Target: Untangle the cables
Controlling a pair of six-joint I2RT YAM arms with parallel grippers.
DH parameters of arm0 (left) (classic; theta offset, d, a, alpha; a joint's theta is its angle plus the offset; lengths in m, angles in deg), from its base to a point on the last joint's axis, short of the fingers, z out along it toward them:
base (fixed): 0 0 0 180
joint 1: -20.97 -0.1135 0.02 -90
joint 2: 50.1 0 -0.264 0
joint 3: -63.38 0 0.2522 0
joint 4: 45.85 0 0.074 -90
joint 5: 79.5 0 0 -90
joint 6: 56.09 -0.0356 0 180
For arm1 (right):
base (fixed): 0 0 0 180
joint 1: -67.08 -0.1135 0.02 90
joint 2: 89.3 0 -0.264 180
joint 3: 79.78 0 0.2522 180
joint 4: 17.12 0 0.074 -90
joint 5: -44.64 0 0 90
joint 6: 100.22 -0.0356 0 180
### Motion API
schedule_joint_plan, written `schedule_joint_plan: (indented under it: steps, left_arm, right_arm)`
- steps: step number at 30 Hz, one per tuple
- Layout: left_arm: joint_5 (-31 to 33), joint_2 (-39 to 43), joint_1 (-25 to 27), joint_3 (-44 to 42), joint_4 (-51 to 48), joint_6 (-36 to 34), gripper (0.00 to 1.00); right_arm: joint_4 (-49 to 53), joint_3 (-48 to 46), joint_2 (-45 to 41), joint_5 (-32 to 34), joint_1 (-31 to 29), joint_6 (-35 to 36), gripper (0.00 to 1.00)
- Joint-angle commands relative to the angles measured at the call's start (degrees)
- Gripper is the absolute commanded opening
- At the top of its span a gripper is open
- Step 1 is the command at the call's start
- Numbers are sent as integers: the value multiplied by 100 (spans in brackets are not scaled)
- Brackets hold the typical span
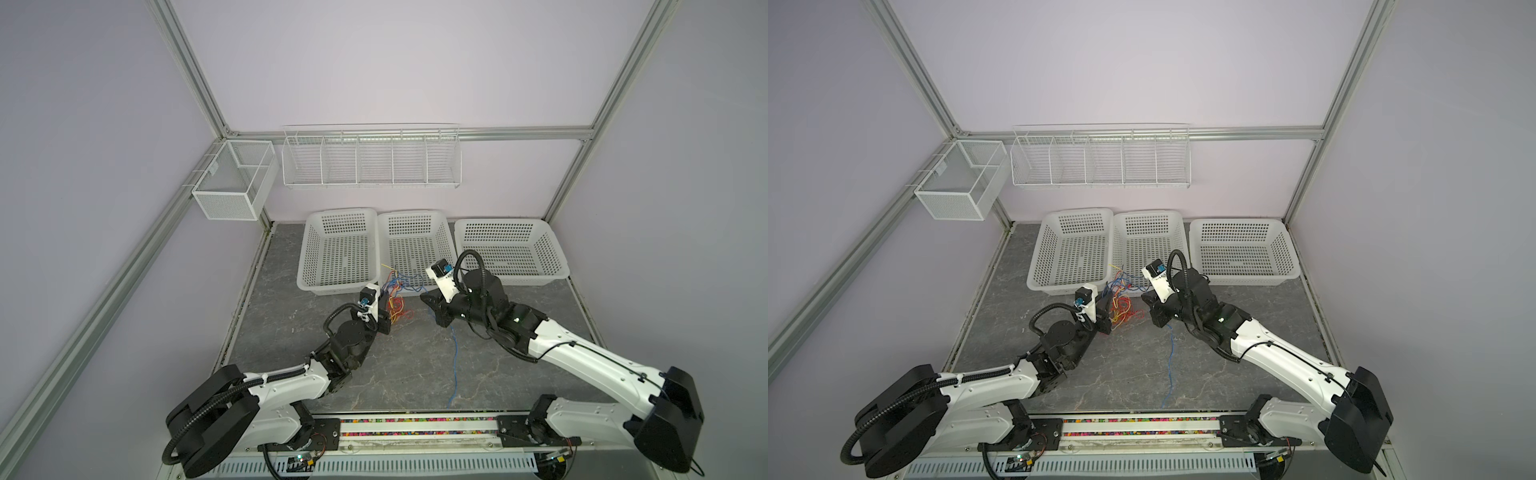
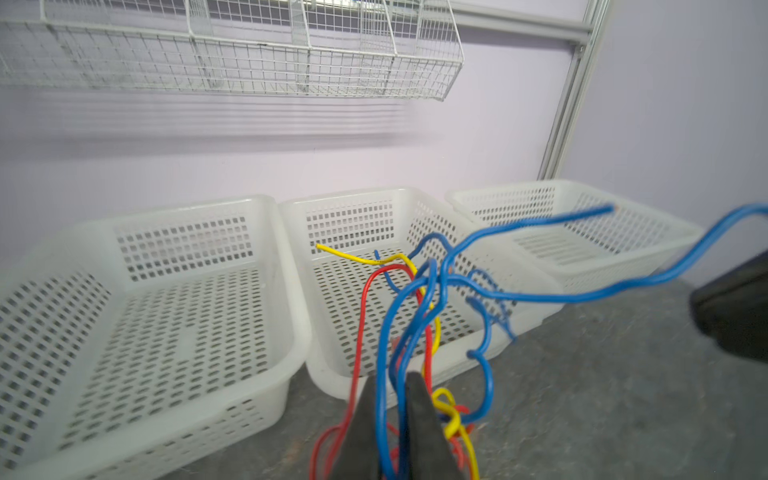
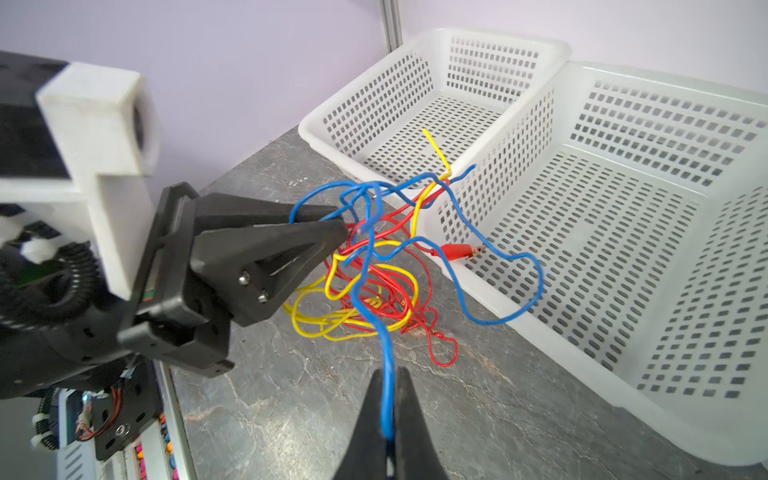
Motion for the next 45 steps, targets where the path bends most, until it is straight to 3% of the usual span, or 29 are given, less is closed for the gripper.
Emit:
schedule_joint_plan:
  steps: [1,6,12,17,25,28,29,31,33,36,45]
  left_arm:
    - [72,225,29,97,-255,42,0]
    - [452,546,33,-28,-490,61,0]
    - [1245,1067,30,-157,-1039,317,0]
    - [1446,1570,33,-220,-1655,331,0]
    - [1371,2102,31,-349,-2151,297,0]
    - [730,2180,32,-418,-2068,209,0]
    - [359,2190,32,-416,-2054,56,12]
    - [53,2168,29,-398,-2057,54,46]
    - [-81,2161,33,-413,-2045,51,63]
    - [-146,2173,29,-413,-2081,12,70]
    - [275,2176,13,-329,-1992,-335,73]
  right_arm:
    - [178,208,86,571,-75,-39,6]
    - [602,205,120,1175,-76,138,6]
    - [1063,102,84,2815,109,-286,6]
    - [1263,33,-17,3160,524,-708,6]
    - [1129,68,27,2394,667,-568,6]
    - [927,52,44,1641,660,-415,6]
    - [817,27,39,1352,658,-358,6]
    - [661,-12,18,1035,657,-294,6]
    - [717,45,39,1203,658,-287,6]
    - [798,181,79,1398,663,-178,6]
    - [297,-71,-357,-518,660,1280,6]
